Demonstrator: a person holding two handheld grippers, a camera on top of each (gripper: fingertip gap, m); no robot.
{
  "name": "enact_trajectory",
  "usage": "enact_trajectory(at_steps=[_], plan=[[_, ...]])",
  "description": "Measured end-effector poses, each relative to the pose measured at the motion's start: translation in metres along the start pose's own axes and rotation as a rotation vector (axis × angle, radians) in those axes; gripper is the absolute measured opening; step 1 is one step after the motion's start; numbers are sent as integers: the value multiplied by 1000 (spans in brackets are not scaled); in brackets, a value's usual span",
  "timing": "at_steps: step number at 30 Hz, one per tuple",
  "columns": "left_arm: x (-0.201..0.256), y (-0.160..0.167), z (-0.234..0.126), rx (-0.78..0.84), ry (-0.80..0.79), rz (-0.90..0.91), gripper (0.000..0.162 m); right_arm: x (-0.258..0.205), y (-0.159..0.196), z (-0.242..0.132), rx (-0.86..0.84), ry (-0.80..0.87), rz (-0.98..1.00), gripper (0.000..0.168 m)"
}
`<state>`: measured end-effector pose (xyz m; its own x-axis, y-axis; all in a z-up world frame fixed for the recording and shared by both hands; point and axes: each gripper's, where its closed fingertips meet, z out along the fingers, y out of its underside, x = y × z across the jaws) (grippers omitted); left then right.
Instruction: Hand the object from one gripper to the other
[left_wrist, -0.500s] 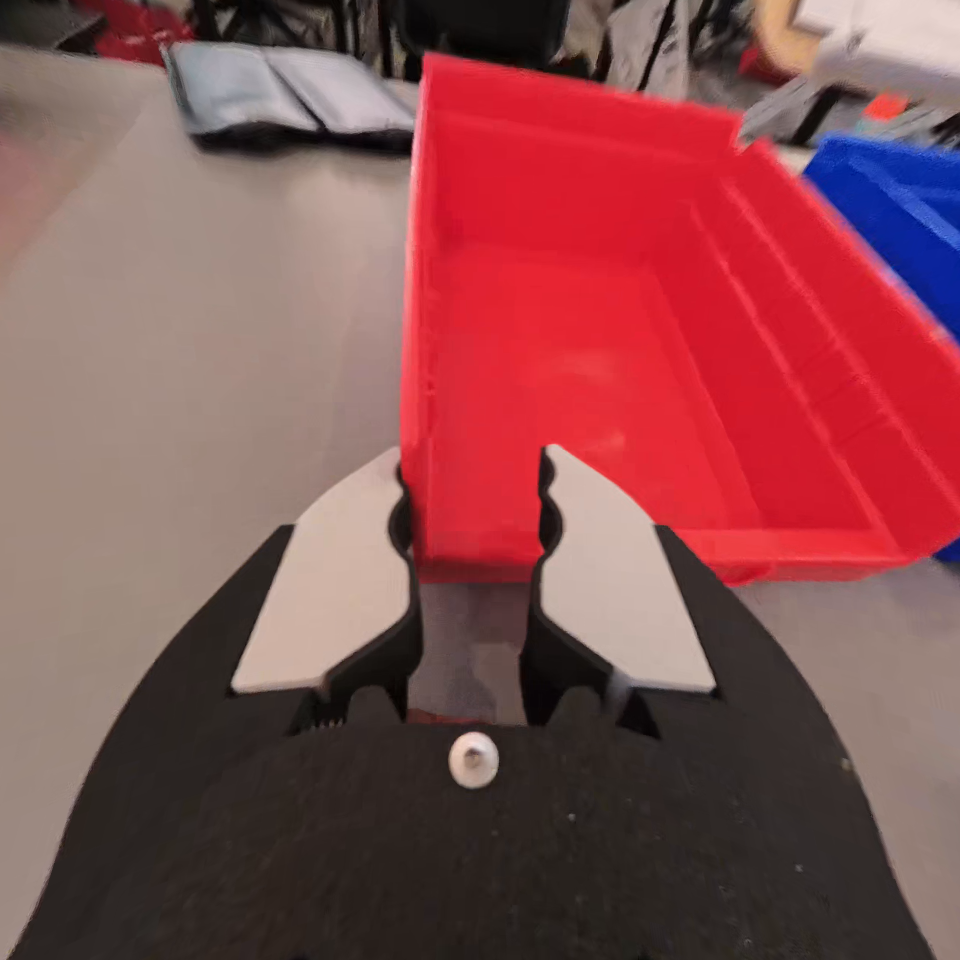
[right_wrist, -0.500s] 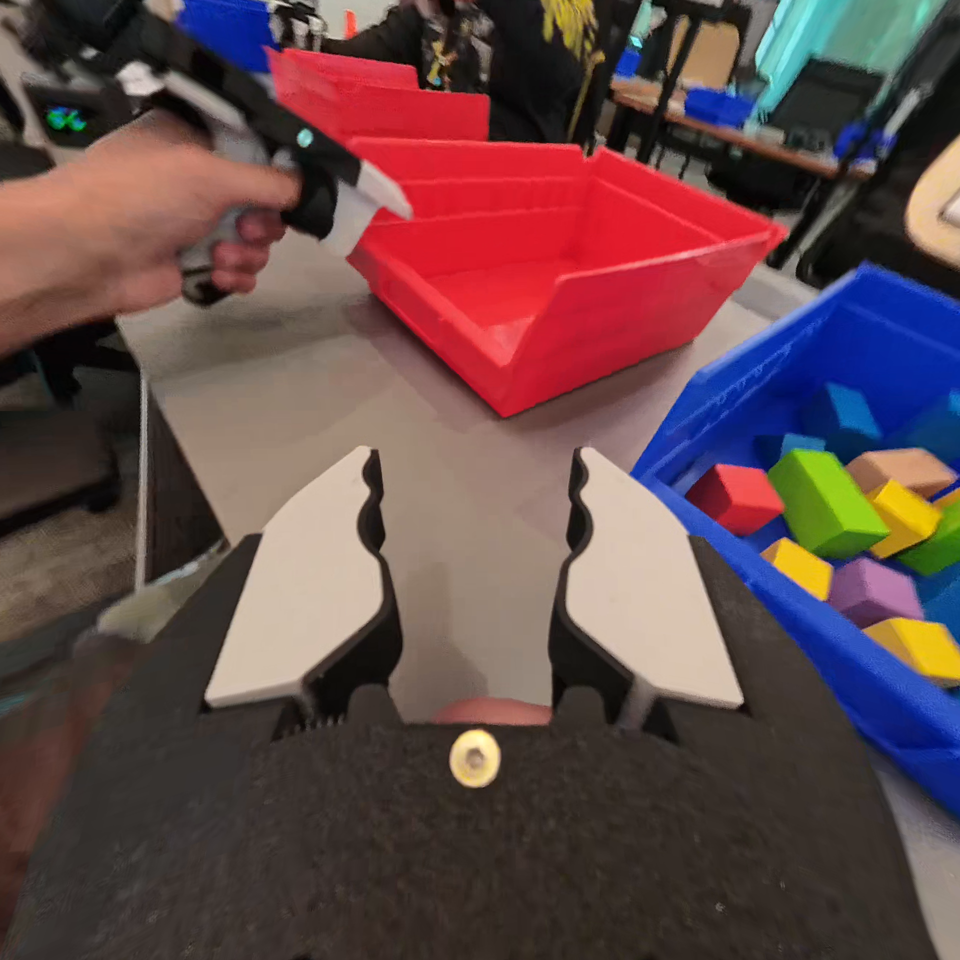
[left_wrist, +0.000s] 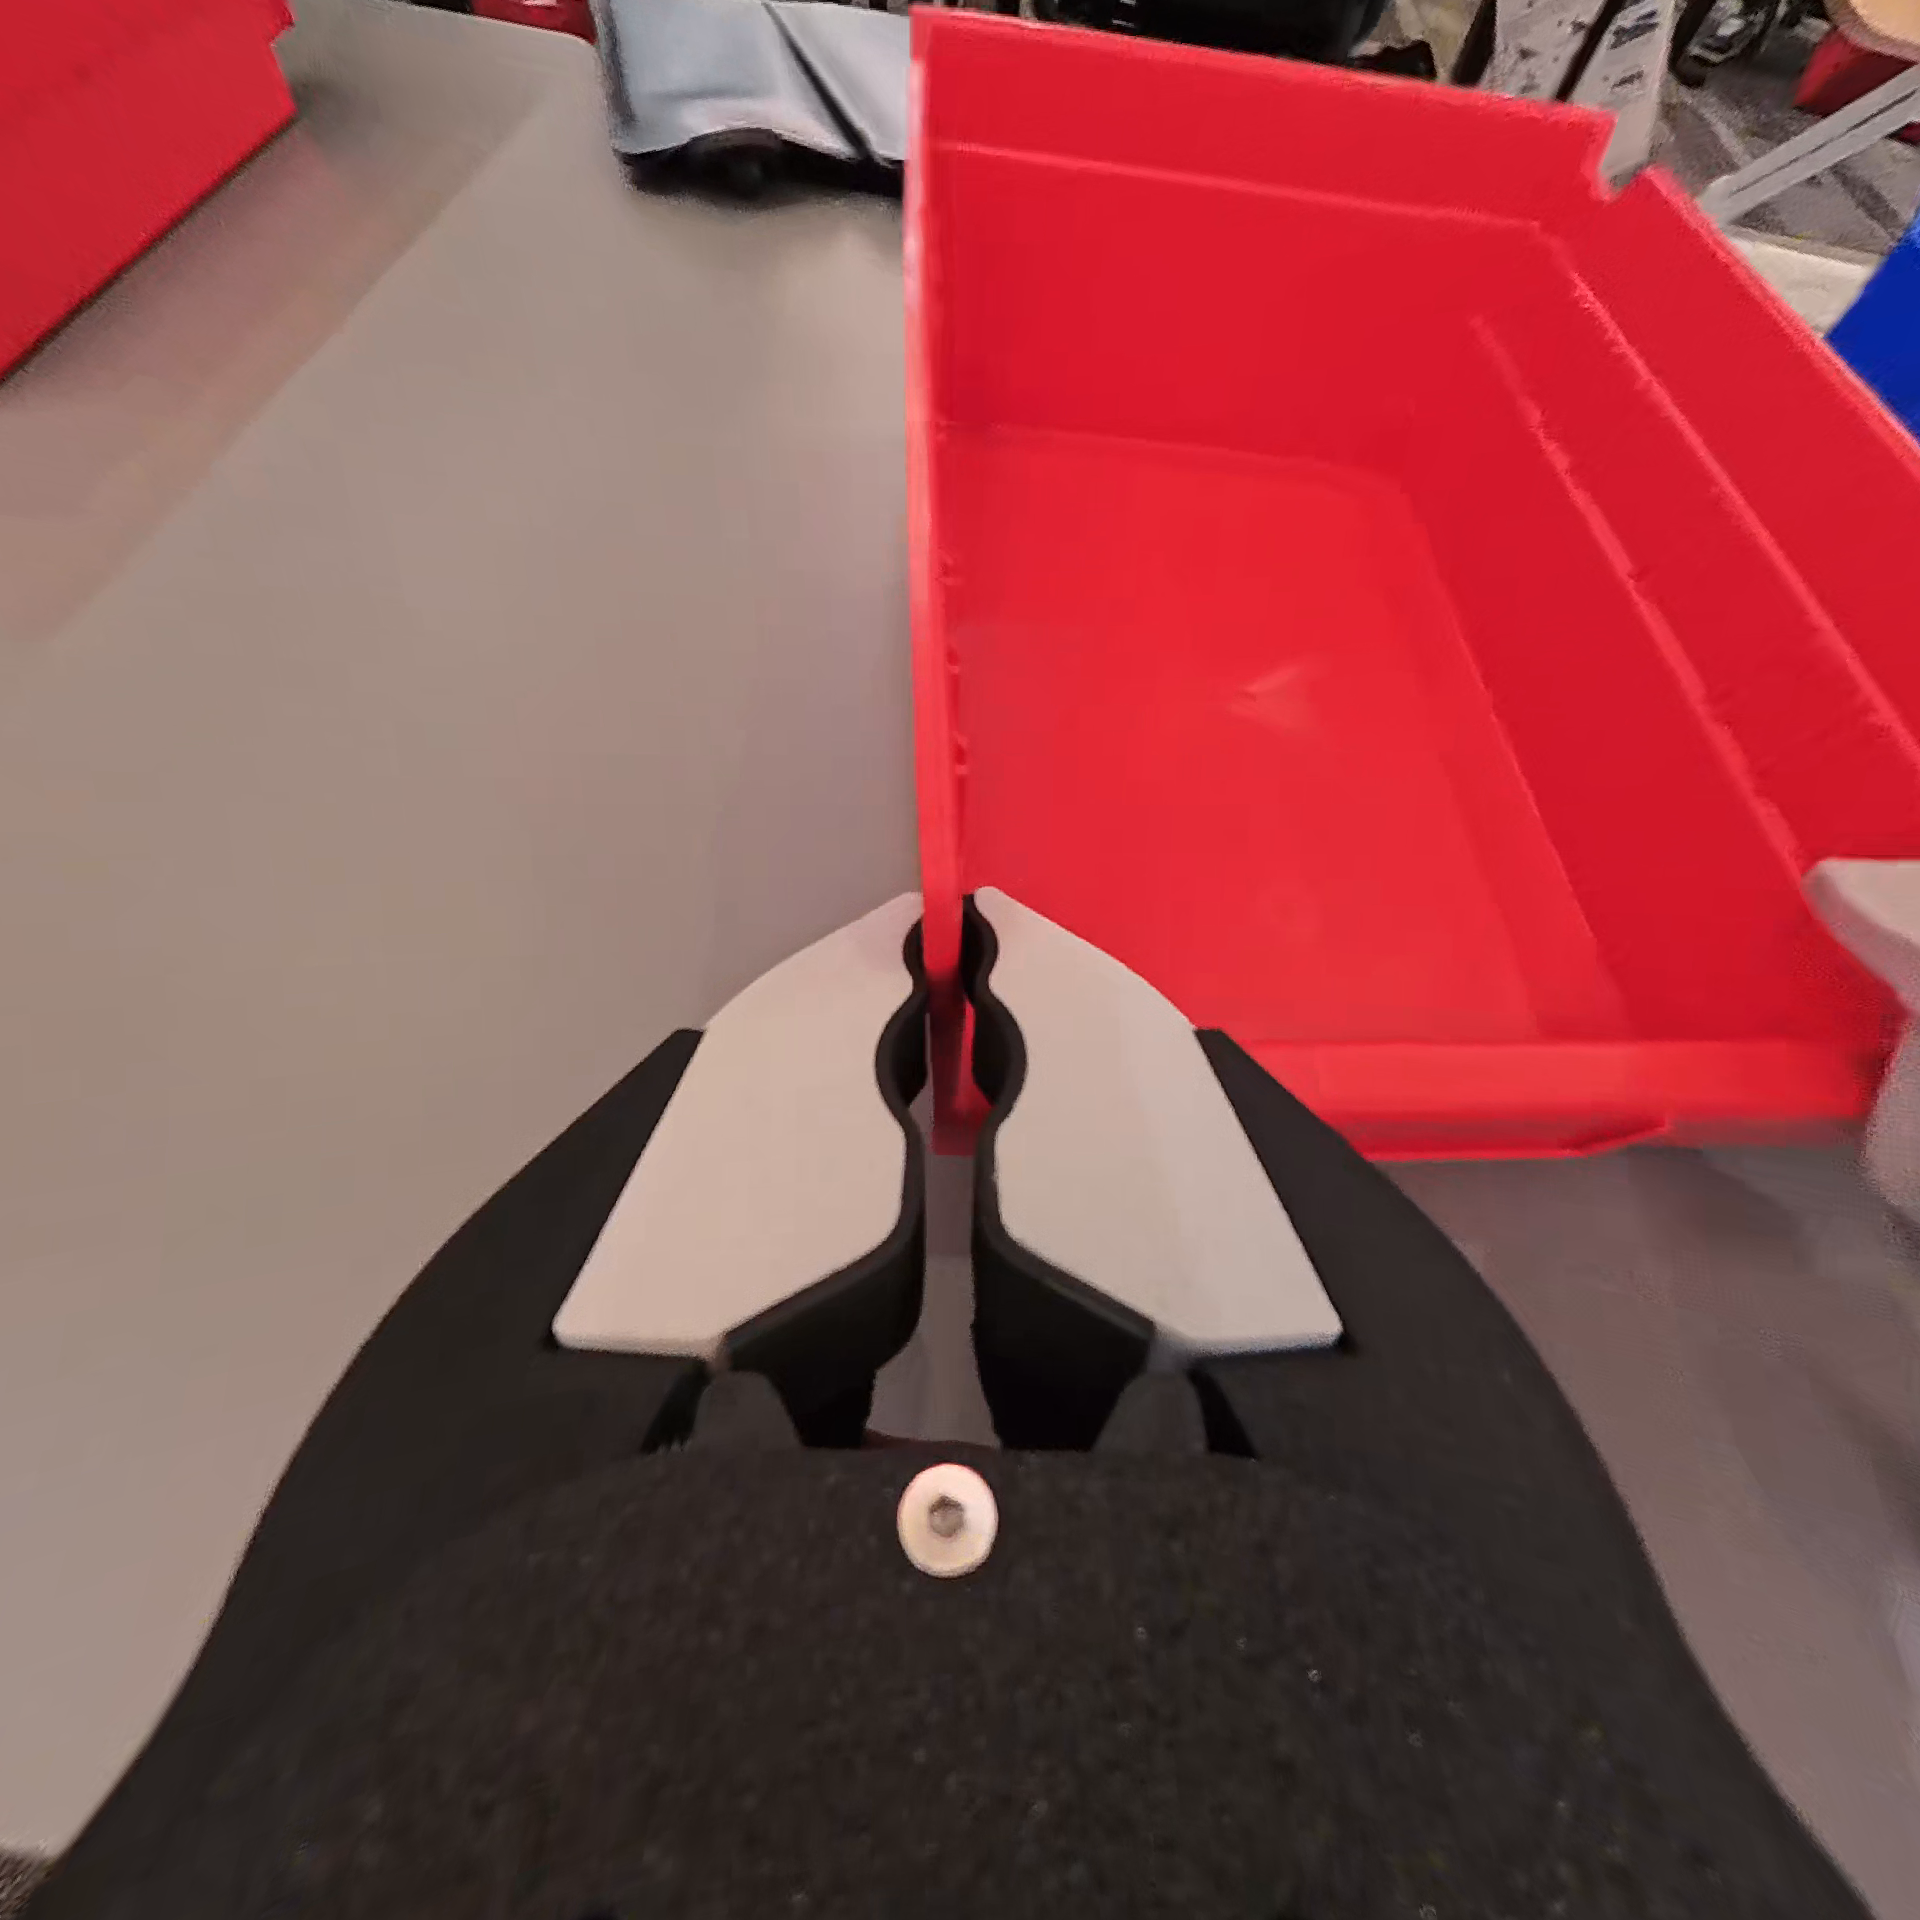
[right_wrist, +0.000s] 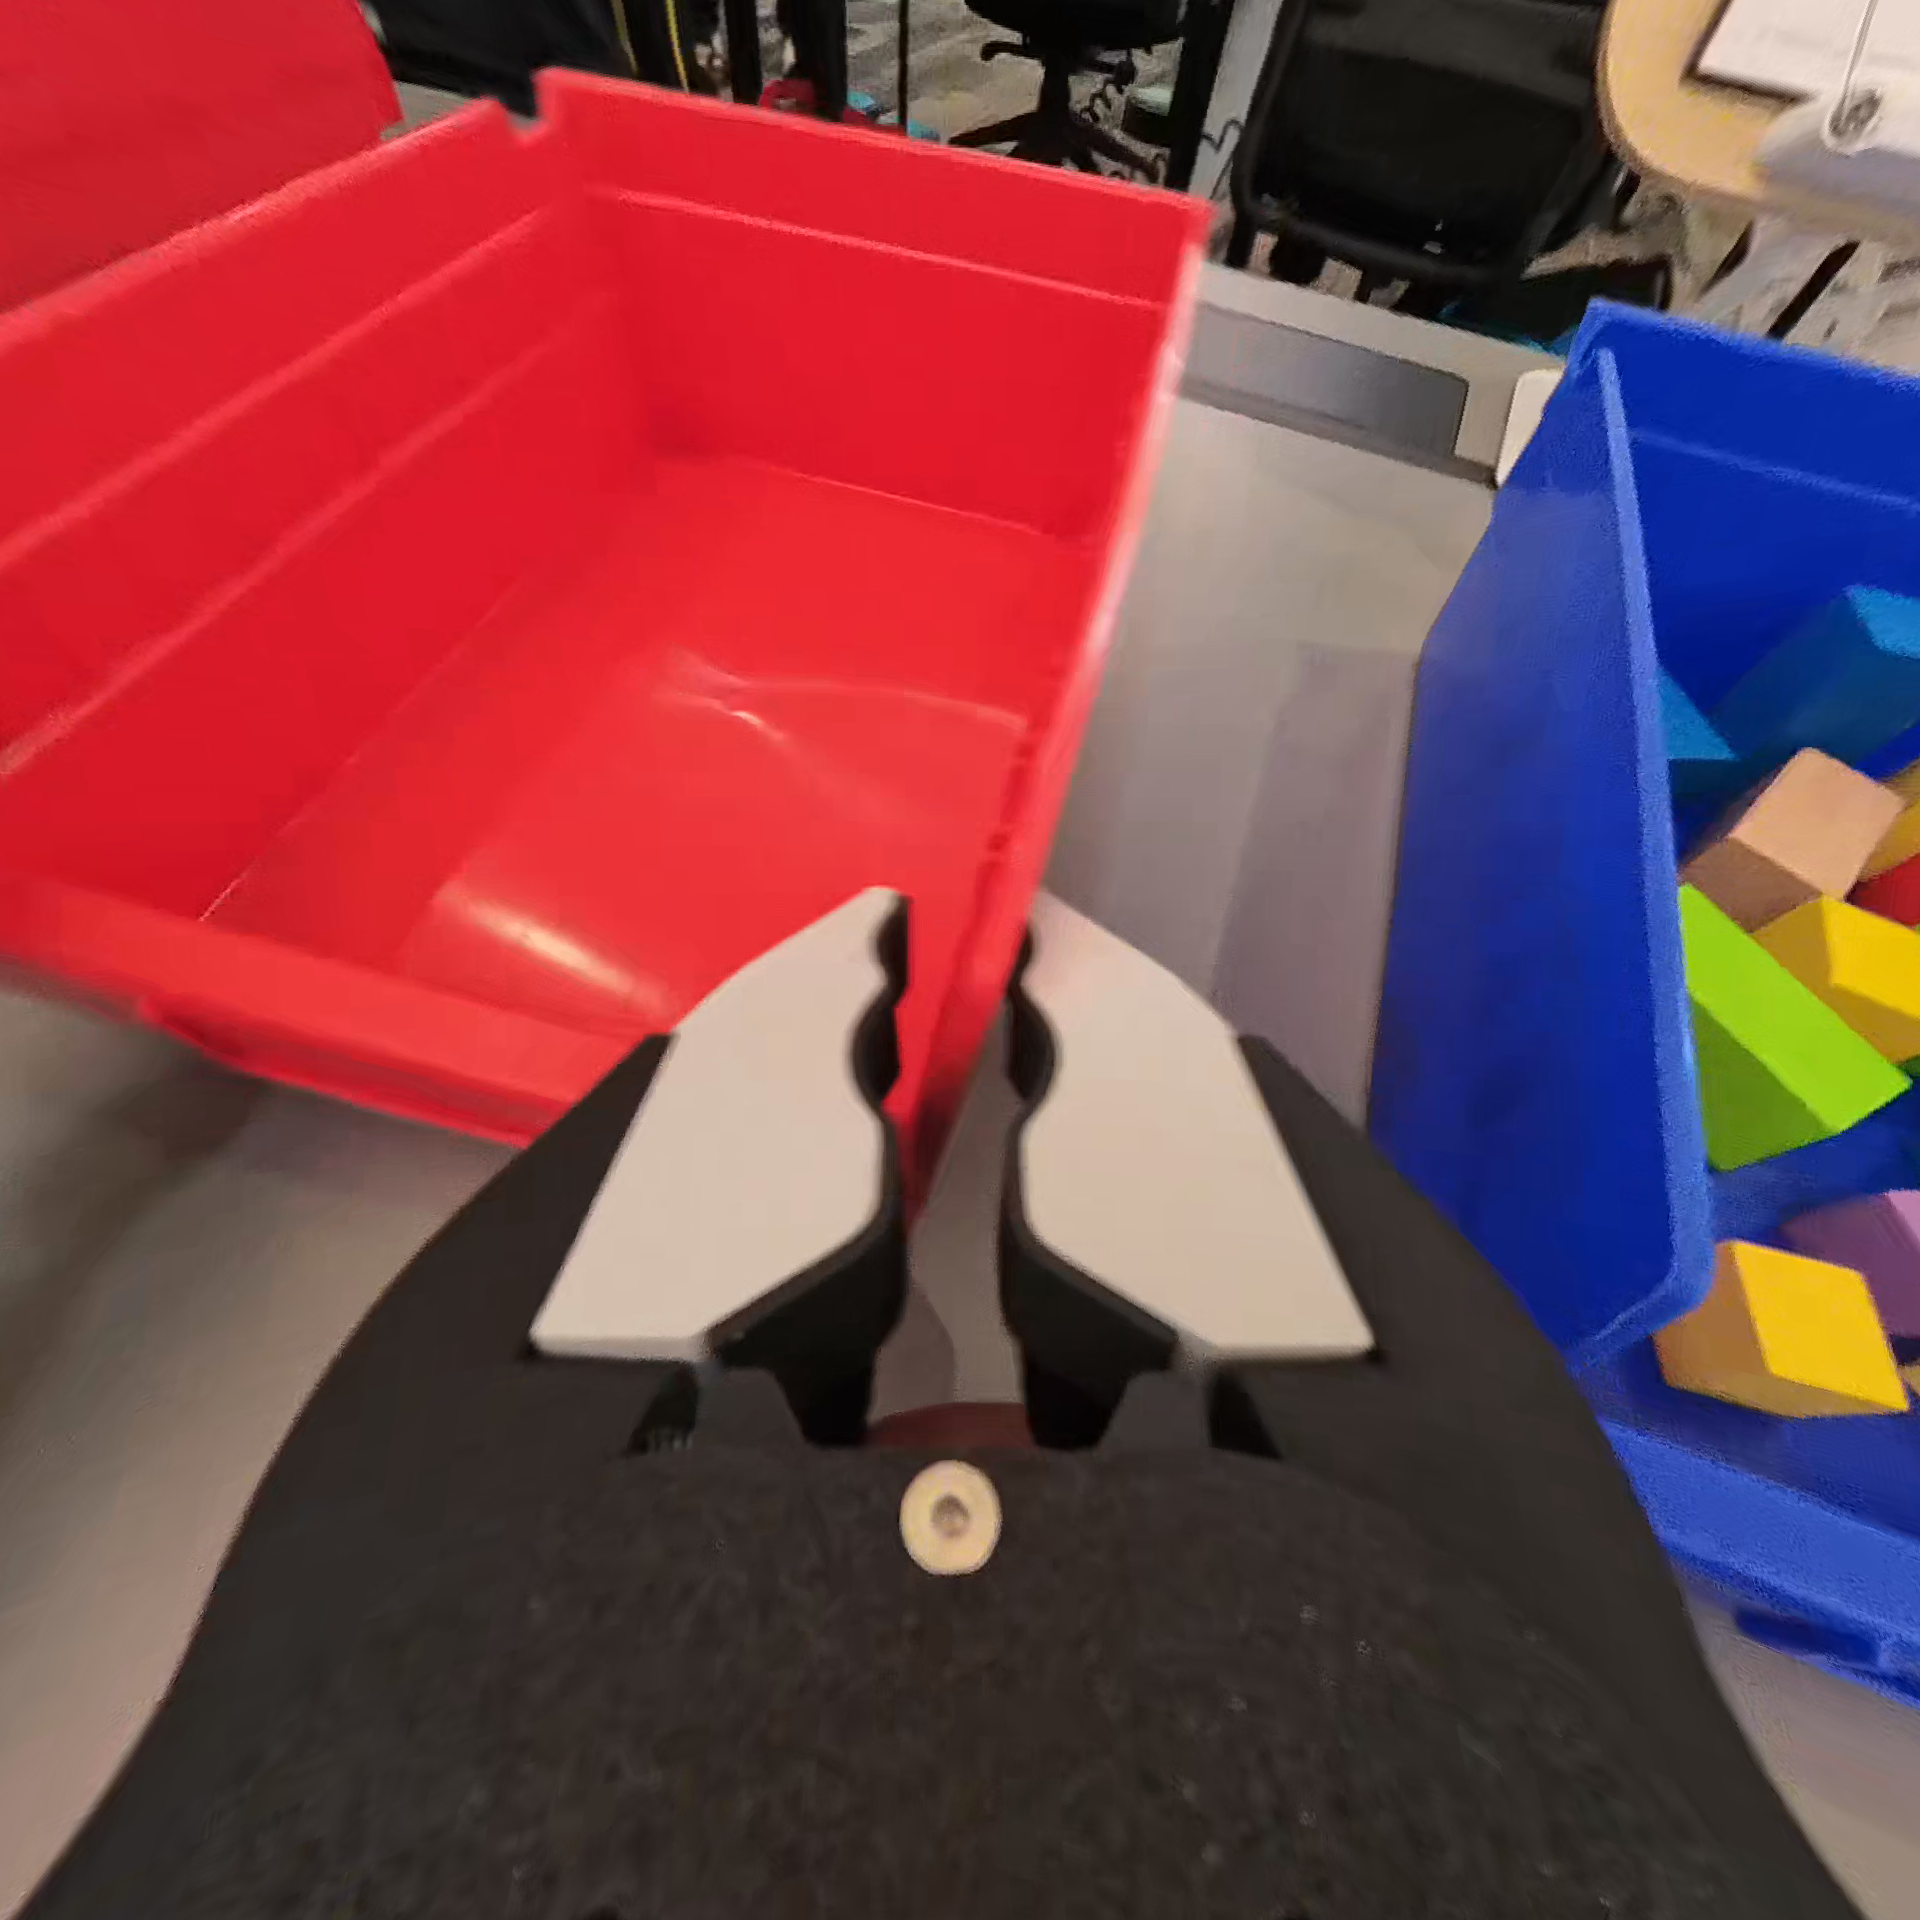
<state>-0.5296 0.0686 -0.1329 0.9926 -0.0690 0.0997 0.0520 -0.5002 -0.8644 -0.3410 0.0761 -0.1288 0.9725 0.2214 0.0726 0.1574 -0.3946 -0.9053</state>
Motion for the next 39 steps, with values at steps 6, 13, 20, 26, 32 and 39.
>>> enact_trajectory(at_steps=[6,13,20,26,32,39], plan=[[-17,-33,-33,149,-154,83,2,-15,-31,3,-96,-47,65,5],[30,-92,-93,358,-75,63,4,23,-133,-60,152,-38,7,4],[152,-158,-114,454,69,78,5,140,-186,-125,202,69,30,3],[326,-163,-109,451,258,238,6,302,-155,-202,246,256,131,3],[510,-84,-80,369,418,370,7,467,-46,-257,157,420,168,3],[615,25,-28,192,425,460,6,563,106,-240,17,389,325,3]])
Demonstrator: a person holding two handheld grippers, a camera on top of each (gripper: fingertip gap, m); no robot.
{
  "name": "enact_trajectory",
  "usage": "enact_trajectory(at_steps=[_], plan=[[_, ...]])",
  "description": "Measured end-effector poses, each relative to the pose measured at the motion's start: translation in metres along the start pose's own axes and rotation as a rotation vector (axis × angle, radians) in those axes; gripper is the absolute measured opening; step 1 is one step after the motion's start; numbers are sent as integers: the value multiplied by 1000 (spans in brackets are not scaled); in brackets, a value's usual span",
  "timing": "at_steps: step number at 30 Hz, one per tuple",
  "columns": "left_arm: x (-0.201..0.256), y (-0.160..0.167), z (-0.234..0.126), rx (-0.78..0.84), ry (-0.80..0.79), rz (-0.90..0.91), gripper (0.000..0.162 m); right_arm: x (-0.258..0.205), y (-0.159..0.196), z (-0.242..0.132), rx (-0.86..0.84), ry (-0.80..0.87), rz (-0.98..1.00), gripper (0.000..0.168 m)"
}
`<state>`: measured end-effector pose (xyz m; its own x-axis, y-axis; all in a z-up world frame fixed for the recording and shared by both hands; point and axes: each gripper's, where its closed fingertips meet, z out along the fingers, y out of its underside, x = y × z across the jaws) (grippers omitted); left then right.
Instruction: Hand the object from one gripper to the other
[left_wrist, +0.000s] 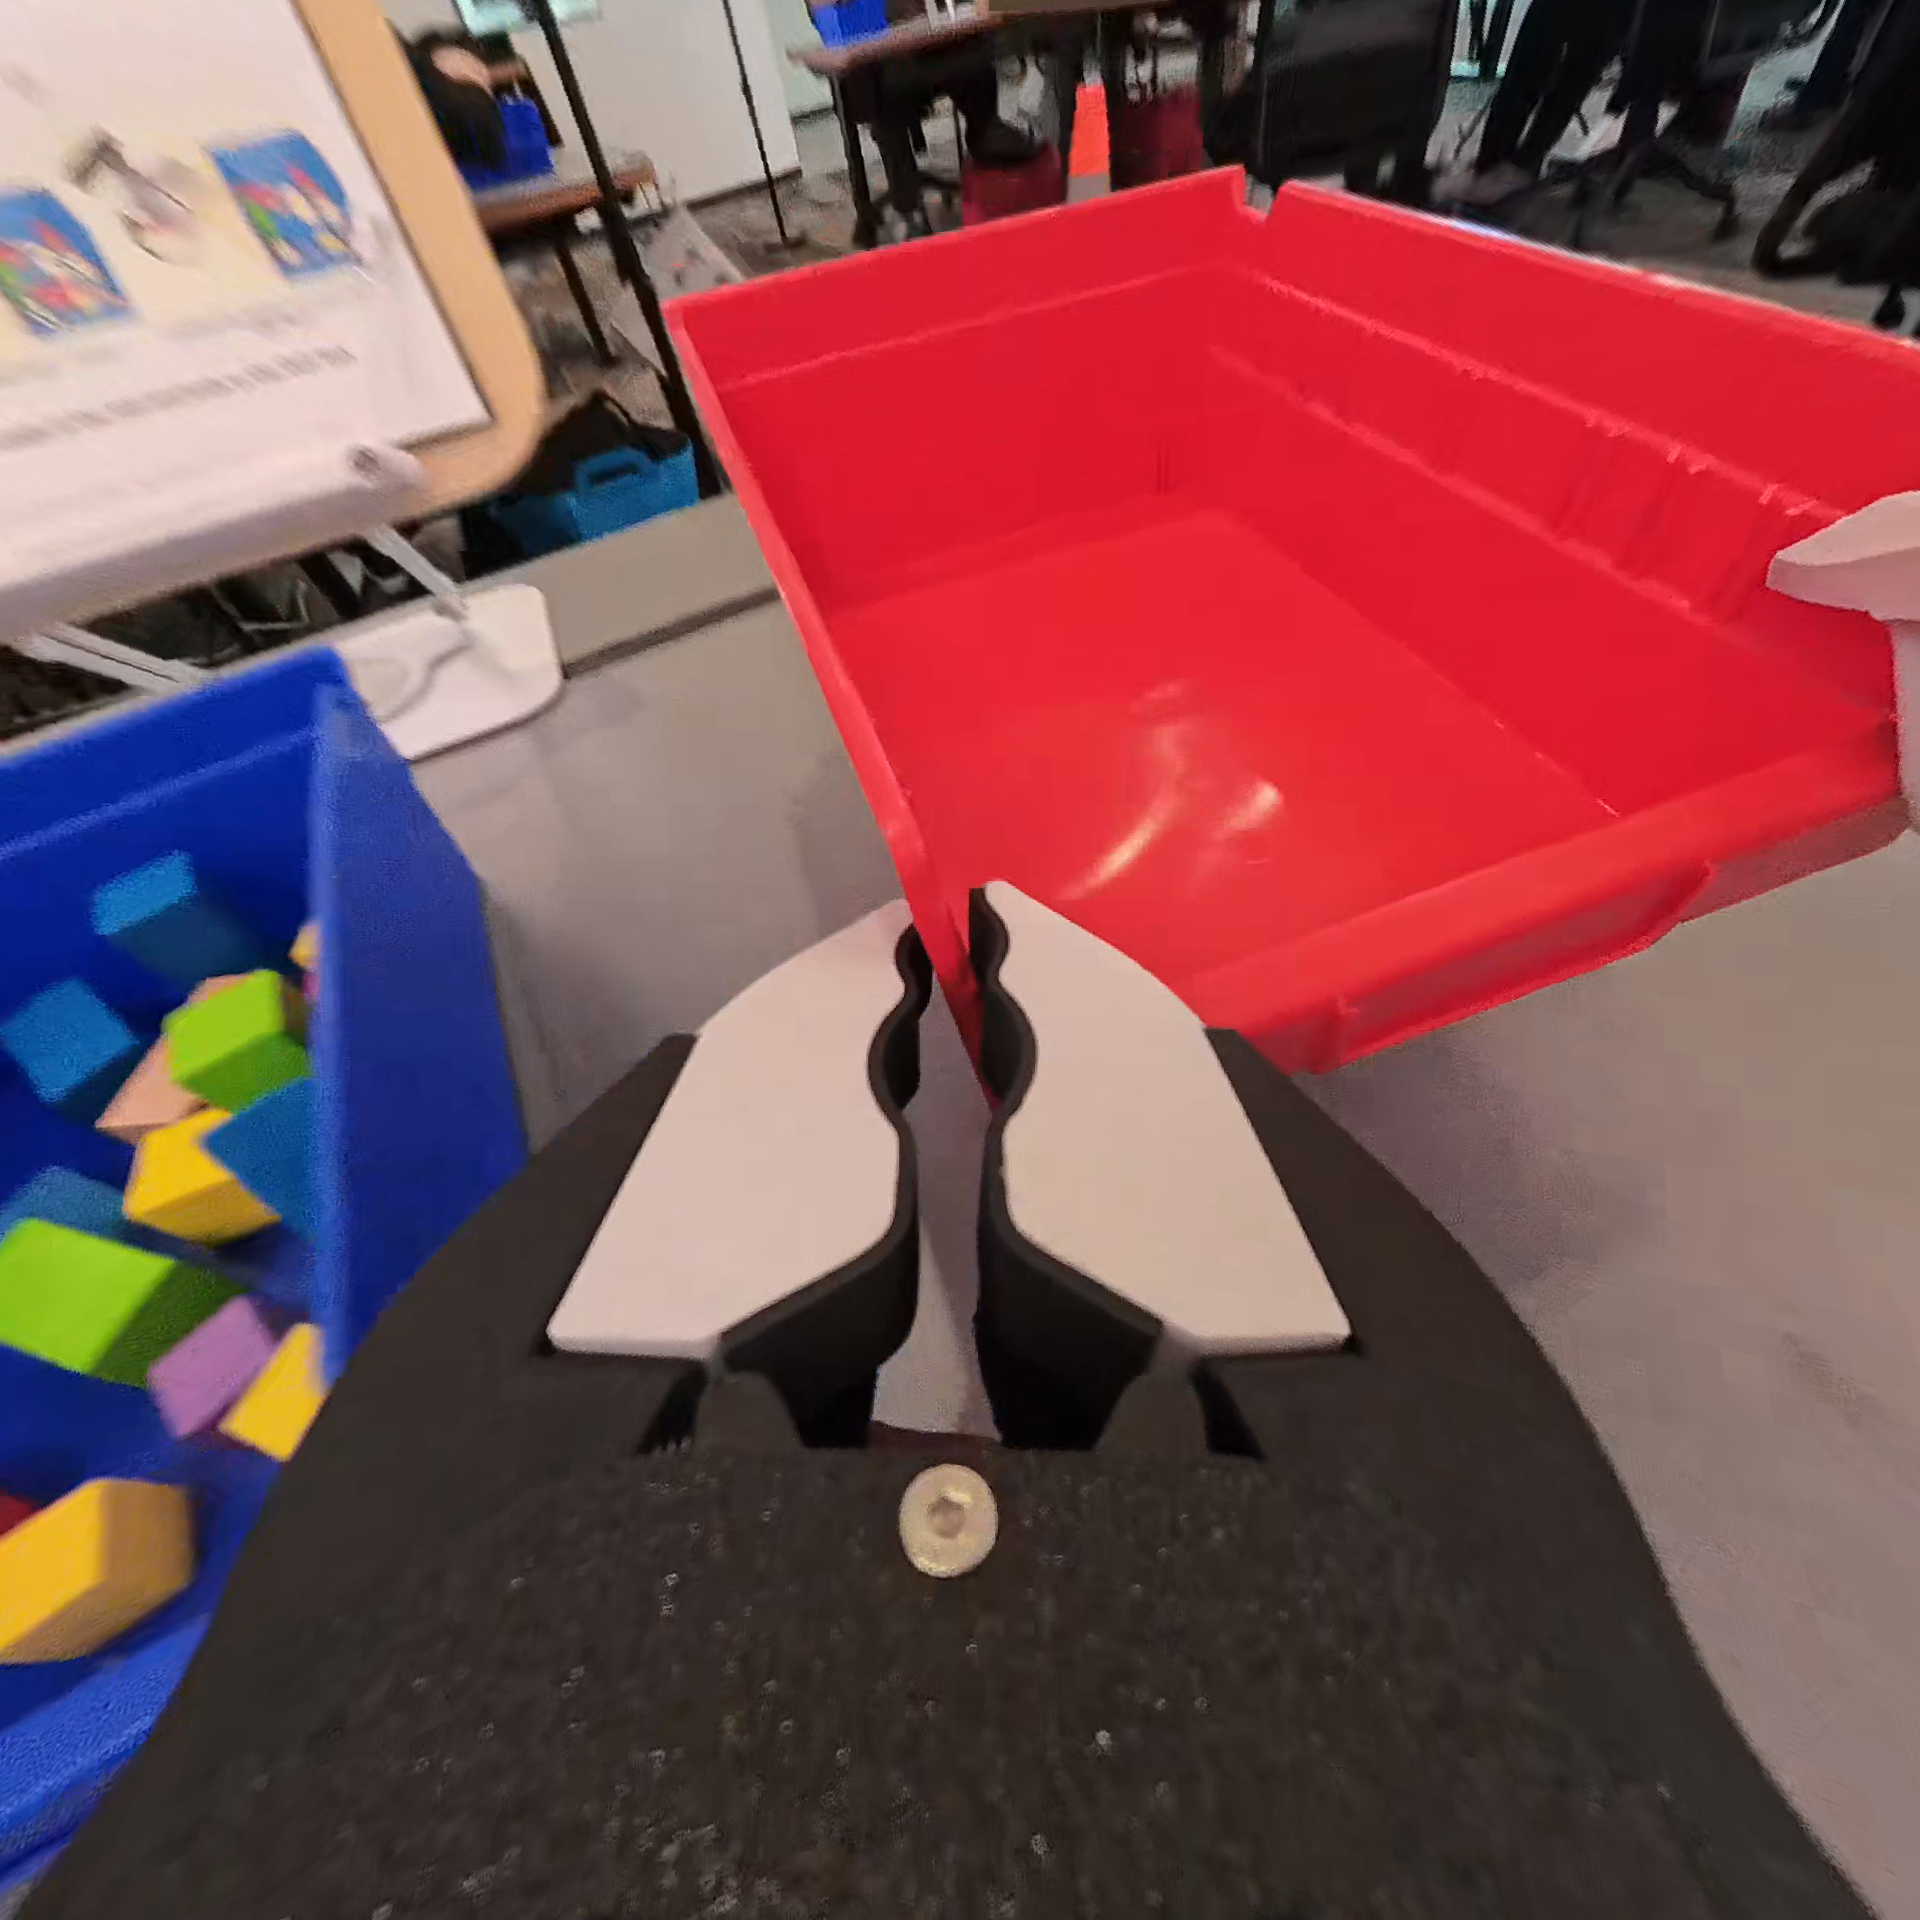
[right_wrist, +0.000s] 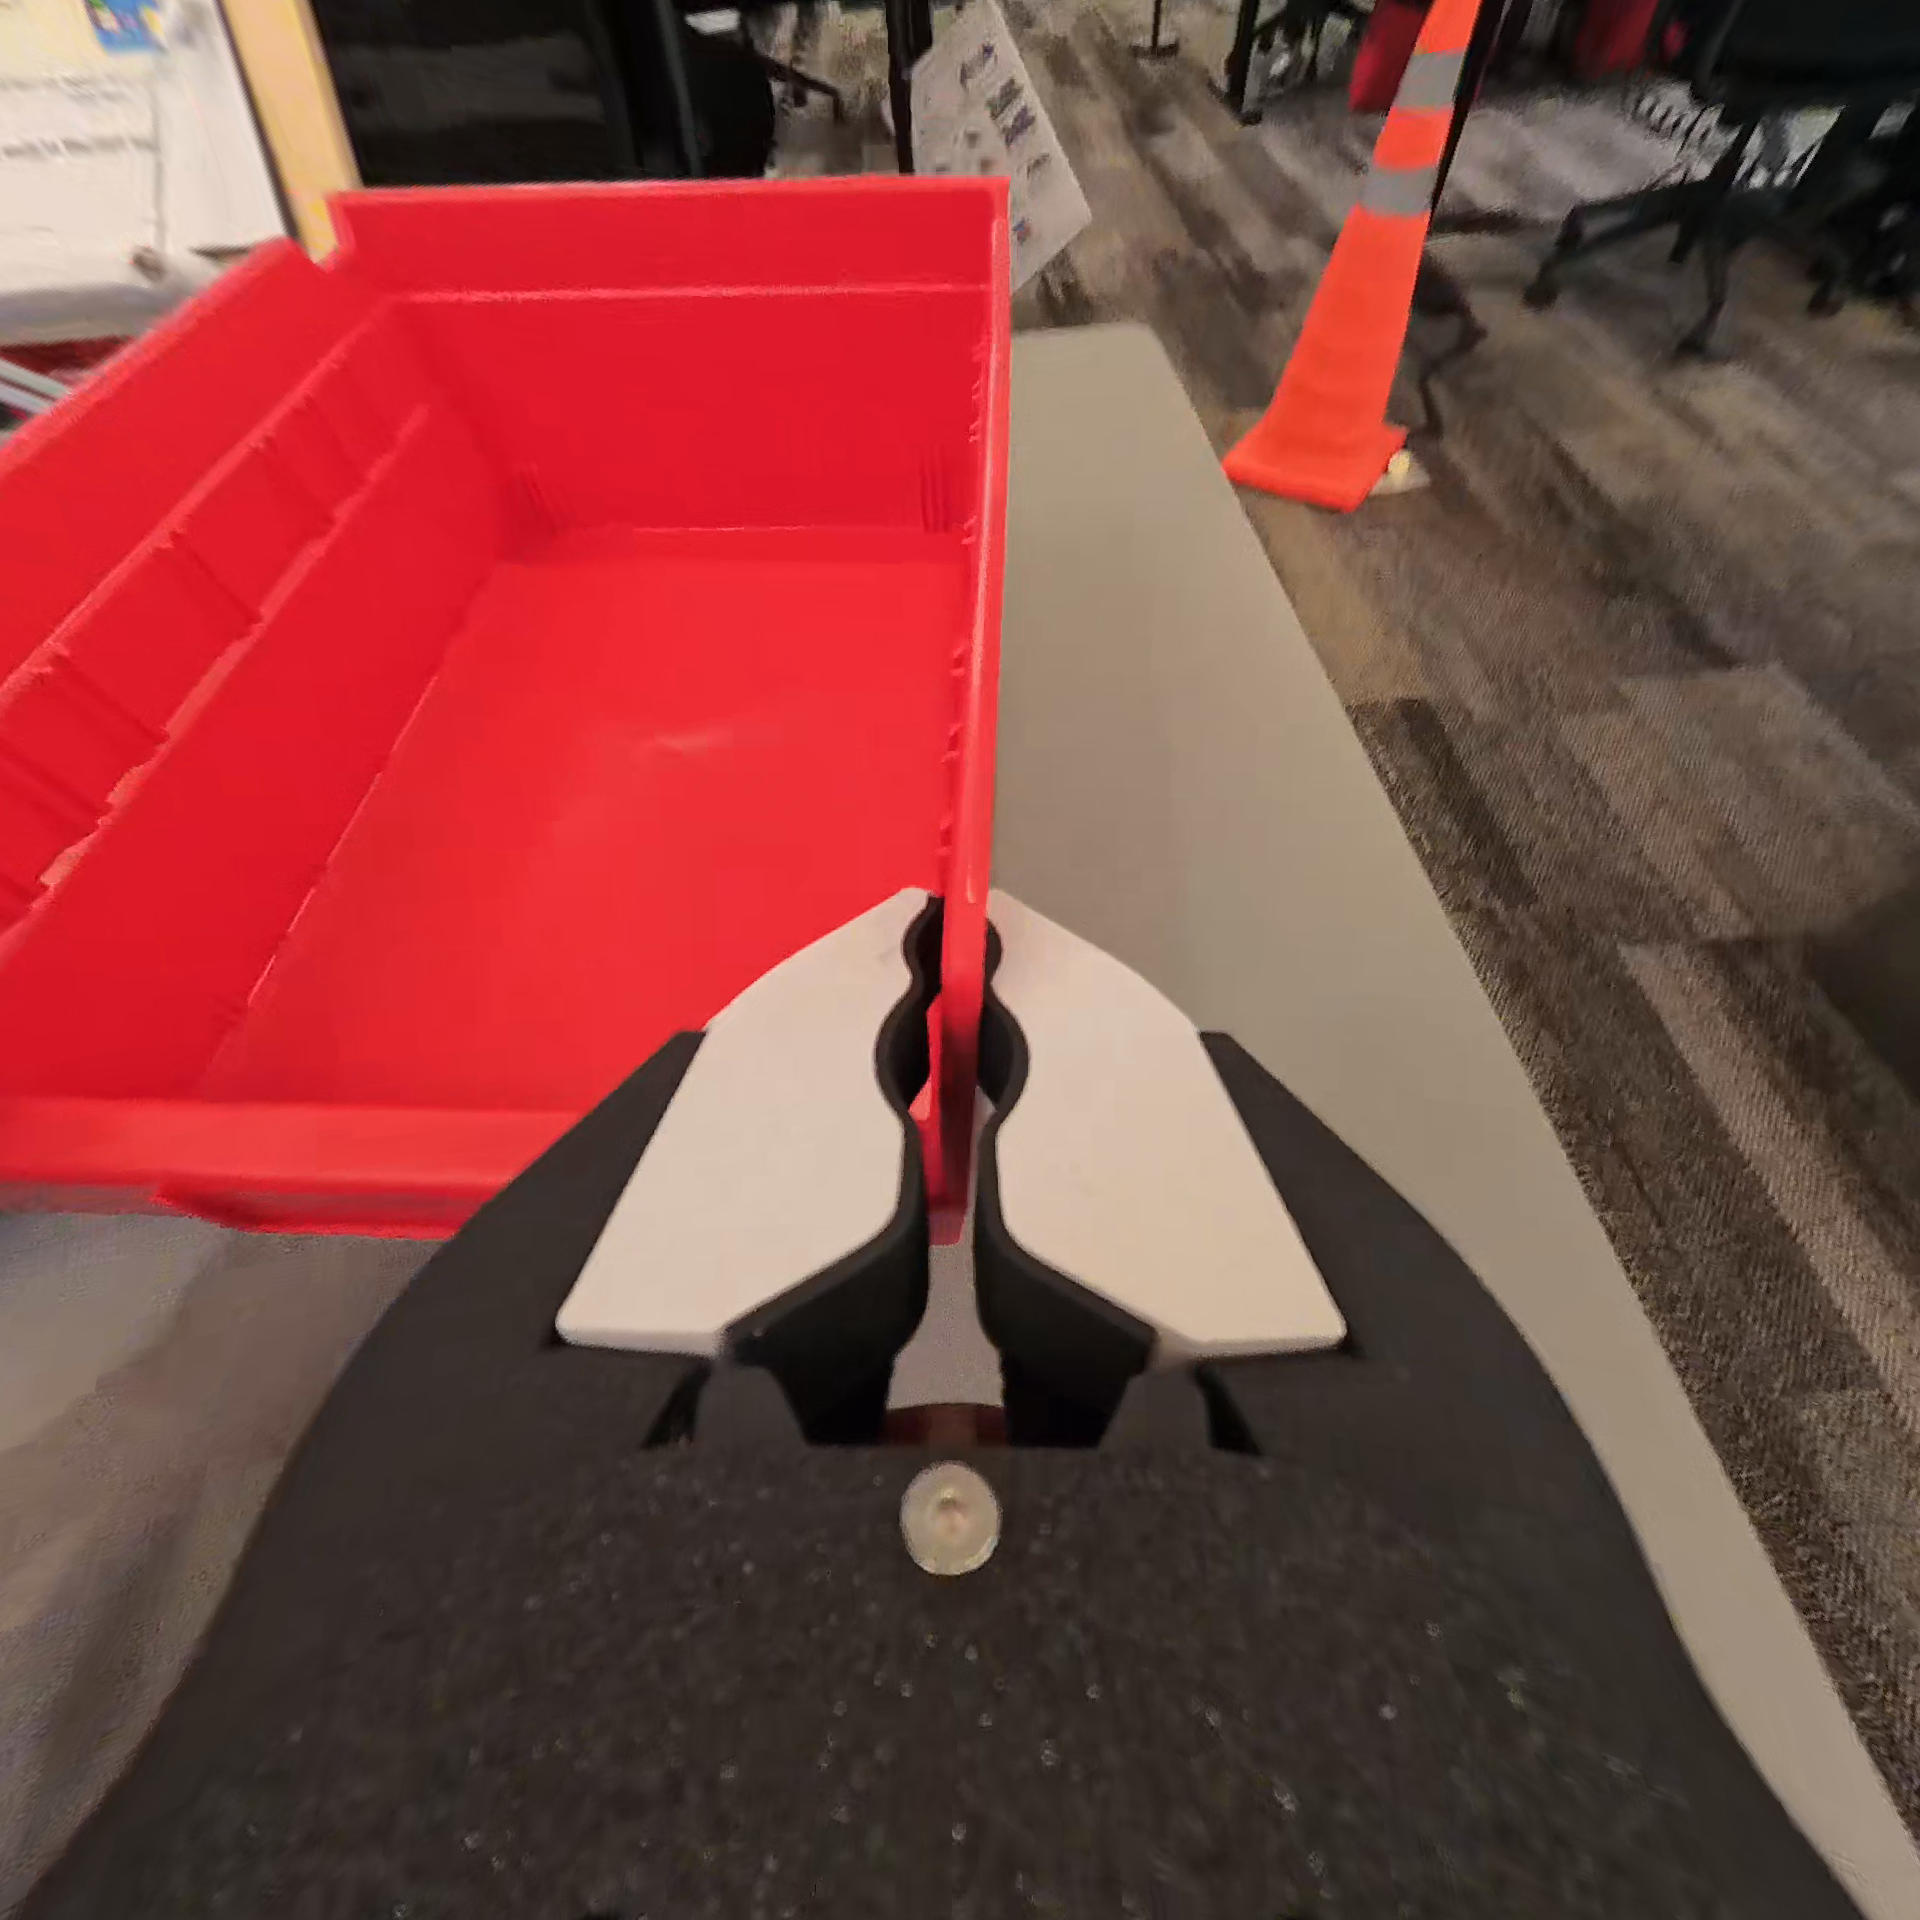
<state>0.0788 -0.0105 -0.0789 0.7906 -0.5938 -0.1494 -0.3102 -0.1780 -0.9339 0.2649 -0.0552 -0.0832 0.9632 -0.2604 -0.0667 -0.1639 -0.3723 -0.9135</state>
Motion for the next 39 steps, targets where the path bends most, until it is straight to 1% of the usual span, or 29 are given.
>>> enact_trajectory(at_steps=[2,4,6,8,9,10,11,12,14,15,16,17,18,19,20,22,24,25,26,28,29,30,31,32,33,35,37,39], plan=[[12,15,9,-30,2,14,6,10,21,10,-14,-37,40,3],[19,26,17,-66,15,-4,7,18,36,23,-52,-42,30,3],[21,40,27,-126,15,-57,8,20,37,30,-3,-45,10,3],[26,46,33,-130,50,-67,9,24,35,32,12,-24,18,3],[30,45,32,-125,81,-50,16,24,35,33,7,-19,26,3],[36,46,31,-136,125,-40,28,25,35,33,9,-13,41,3],[41,47,26,-161,171,-47,36,25,34,32,29,-4,38,5],[45,45,18,-175,224,-66,39,27,33,30,43,22,13,12],[42,32,-9,-154,329,-91,54,28,28,18,43,66,-78,32],[34,22,-27,-123,372,-106,57,30,19,7,67,121,-125,36],[23,11,-46,-88,421,-123,61,30,4,-7,113,190,-172,35],[6,3,-65,-65,456,-130,66,22,-11,-21,167,221,-212,36],[-17,-2,-82,-51,462,-127,67,5,-26,-34,226,214,-237,36],[-47,-3,-95,-44,437,-123,67,-19,-36,-45,272,171,-256,37],[-82,-2,-105,-38,392,-128,67,-49,-41,-53,300,100,-276,41],[-159,9,-118,-28,260,-150,67,-126,-44,-58,315,-88,-300,43],[-232,36,-120,-42,84,-146,67,-213,-29,-53,284,-299,-303,47],[-258,56,-116,-79,15,-137,68,-250,-16,-47,262,-369,-283,54],[-273,77,-111,-131,-11,-141,72,-280,1,-35,224,-399,-259,61],[-277,107,-98,-204,37,-191,81,-314,37,-7,100,-388,-241,61],[-273,116,-91,-215,71,-216,77,-320,49,6,54,-352,-230,62],[-270,123,-85,-222,90,-239,71,-324,56,15,21,-330,-205,61],[-268,124,-80,-221,107,-259,63,-327,61,21,4,-324,-169,56],[-270,125,-75,-224,95,-259,56,-329,63,25,3,-319,-130,43],[-278,127,-72,-235,48,-245,40,-330,65,28,-1,-310,-109,20],[-292,127,-71,-249,-14,-241,22,-331,65,28,-10,-295,-72,9],[-304,130,-74,-262,-78,-232,9,-337,64,24,-10,-233,-105,6],[-318,130,-80,-259,-116,-244,6,-350,64,20,-11,-168,-115,4]])
